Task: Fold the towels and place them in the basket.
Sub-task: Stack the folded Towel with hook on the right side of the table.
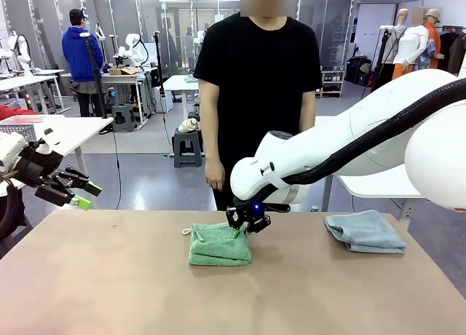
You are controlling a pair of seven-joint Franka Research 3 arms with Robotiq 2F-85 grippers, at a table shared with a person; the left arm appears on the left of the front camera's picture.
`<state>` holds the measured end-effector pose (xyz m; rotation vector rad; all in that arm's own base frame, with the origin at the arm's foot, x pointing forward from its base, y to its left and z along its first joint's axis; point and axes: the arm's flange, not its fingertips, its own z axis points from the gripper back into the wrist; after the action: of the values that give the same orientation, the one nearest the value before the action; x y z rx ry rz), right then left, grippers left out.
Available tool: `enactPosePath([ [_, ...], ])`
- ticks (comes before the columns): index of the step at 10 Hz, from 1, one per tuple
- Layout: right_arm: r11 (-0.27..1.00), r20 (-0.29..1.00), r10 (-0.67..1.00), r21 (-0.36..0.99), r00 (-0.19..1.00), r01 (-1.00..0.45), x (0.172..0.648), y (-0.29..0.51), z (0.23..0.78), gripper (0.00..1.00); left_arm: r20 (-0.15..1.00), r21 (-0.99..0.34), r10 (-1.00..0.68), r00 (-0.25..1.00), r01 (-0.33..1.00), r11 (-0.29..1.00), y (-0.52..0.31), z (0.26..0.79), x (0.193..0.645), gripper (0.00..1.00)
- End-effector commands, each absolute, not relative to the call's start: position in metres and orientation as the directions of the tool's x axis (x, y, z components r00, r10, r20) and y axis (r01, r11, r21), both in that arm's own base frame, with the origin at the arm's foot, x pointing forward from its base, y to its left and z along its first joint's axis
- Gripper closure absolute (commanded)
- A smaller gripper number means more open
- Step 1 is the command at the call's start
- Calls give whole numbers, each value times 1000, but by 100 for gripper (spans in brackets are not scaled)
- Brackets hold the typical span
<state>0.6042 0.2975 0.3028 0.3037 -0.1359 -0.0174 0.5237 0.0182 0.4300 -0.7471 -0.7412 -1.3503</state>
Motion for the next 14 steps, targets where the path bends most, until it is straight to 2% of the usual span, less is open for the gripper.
enactPosePath([
  [1,955,120,-21,295,993,-16,605,298,305,100,820,-40,-567,75,996,74,19,431,523,20],
  [4,960,123,-14,279,992,-21,606,300,304,100,820,-40,-567,75,996,74,19,431,523,20],
  [5,959,78,-26,283,997,3,608,301,302,100,820,-40,-567,75,996,74,19,431,523,20],
  [6,956,118,-24,294,993,-12,603,300,304,100,820,-40,-567,75,996,74,19,431,523,20],
  [10,956,118,-24,294,993,-12,603,300,304,100,820,-40,-567,75,996,74,19,431,523,20],
  [11,957,109,-22,291,994,-11,603,300,303,94,820,-40,-567,75,996,74,19,431,523,20],
  [12,971,179,-1,235,984,-42,596,296,316,94,820,-40,-567,75,996,74,19,431,523,20],
  [14,970,228,85,205,970,-133,587,274,354,94,820,-40,-567,75,996,74,19,431,523,20],
])
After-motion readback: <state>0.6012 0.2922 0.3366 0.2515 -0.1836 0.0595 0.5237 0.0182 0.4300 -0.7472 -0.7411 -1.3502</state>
